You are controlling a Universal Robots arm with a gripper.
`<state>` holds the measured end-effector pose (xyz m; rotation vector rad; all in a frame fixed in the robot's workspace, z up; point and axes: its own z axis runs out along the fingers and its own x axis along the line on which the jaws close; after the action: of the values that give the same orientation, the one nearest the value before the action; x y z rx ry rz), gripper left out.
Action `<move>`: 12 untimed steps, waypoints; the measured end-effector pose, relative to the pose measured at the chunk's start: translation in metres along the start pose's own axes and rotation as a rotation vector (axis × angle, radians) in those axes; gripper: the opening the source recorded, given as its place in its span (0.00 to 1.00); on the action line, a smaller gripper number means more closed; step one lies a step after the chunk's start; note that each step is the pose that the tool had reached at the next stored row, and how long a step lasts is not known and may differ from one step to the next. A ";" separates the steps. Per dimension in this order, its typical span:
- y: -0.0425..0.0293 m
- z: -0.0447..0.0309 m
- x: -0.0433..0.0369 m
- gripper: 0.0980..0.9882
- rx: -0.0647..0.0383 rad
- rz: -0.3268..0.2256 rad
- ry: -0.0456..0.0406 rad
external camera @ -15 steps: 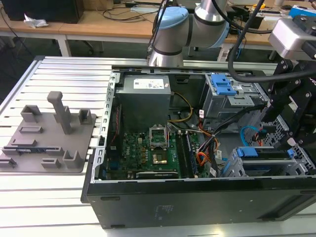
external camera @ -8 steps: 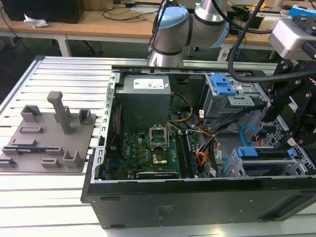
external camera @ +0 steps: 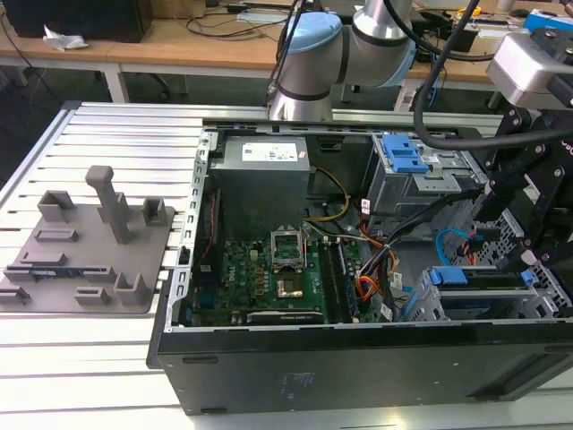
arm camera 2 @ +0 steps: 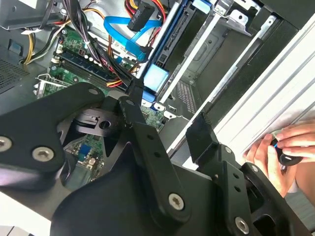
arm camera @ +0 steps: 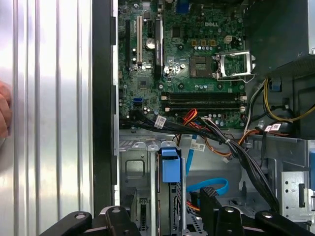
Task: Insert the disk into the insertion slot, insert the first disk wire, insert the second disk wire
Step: 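Insert the first disk wire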
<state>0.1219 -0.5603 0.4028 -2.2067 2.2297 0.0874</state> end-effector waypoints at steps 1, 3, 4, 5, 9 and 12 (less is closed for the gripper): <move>0.0000 0.0001 -0.0001 0.59 0.001 0.000 0.0008; 0.0006 0.0000 0.0000 0.59 0.013 0.000 0.0040; 0.0012 0.0001 0.0000 0.59 0.031 -0.001 0.0090; 0.0012 0.0001 0.0000 0.59 0.045 0.000 0.0147; 0.0016 0.0011 -0.0002 0.59 0.061 0.020 0.0380; 0.0017 0.0026 -0.0163 0.59 0.062 0.020 0.0911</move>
<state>0.1203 -0.5439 0.4009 -2.1996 2.2672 -0.0827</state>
